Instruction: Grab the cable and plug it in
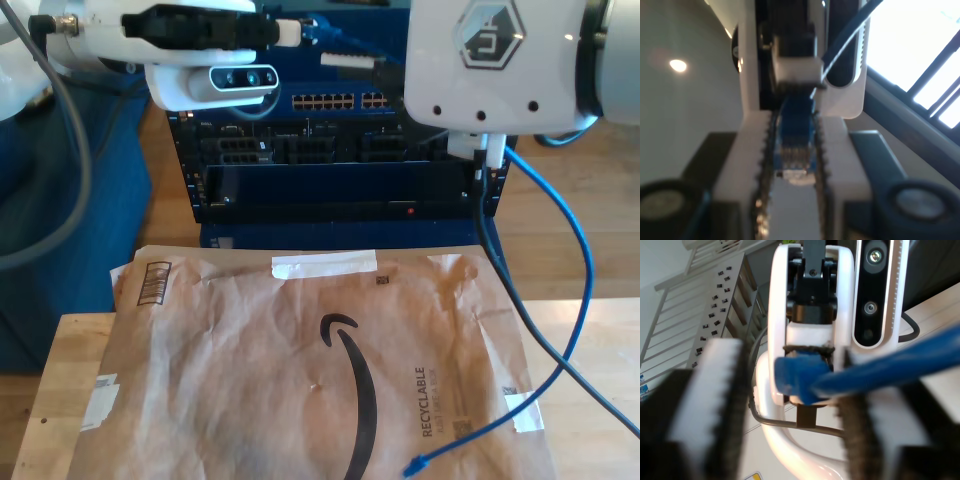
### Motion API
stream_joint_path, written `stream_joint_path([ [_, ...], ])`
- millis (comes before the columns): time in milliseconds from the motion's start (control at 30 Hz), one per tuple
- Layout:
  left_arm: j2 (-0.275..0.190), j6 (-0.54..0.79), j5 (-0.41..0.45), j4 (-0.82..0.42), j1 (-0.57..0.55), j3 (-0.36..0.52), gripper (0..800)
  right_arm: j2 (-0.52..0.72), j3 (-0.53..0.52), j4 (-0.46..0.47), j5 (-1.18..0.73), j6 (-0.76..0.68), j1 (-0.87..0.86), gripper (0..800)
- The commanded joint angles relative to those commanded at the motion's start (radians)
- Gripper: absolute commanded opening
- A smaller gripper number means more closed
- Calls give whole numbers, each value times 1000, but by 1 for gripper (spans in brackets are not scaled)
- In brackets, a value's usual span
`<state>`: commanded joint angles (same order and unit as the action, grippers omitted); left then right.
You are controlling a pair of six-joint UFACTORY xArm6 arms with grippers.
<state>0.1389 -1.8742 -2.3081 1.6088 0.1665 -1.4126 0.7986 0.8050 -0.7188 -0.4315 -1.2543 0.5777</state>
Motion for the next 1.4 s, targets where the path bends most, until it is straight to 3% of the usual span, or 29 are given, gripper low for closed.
stream_joint_path([
  [567, 0, 0, 0, 0, -2, 2, 16, -3, 2, -2, -2, -3, 17, 221],
  [667, 0, 0, 0, 0, -2, 0, 16, -5, 3, -2, -2, -3, 17, 192],
  [767, 0, 0, 0, 0, -2, 0, 37, -5, 2, -2, 2, -5, 17, 98],
  [800, 0, 2, -2, 0, 0, 2, 107, -5, 3, -2, 5, -5, 15, 77],
  [833, 0, 5, -2, 2, 0, 3, 251, -5, 2, -2, 14, -5, 17, 64],
  [867, 0, 8, -3, 2, 0, 5, 343, -5, 2, -2, 23, -5, 17, 38],
  [1000, 0, 11, -2, 5, 0, 5, 586, -5, 0, -2, 25, -6, 17, 14],
  [1033, -2, 11, 0, 8, 0, 3, 723, -5, 0, -2, 25, -6, 17, 10],
  [1067, -2, 11, 6, 8, 2, 2, 798, -5, 0, -2, 25, -6, 17, 9],
  [1167, -3, 0, 44, 3, 15, 0, 799, -18, -5, -3, 28, -8, 15, 7],
  [1267, -6, 2, 150, -28, 66, 0, 799, -51, -6, 5, 28, -38, 3, 3],
  [1400, -15, 5, 270, -275, 110, -12, 799, -75, -35, 9, 41, -48, -63, 2],
])
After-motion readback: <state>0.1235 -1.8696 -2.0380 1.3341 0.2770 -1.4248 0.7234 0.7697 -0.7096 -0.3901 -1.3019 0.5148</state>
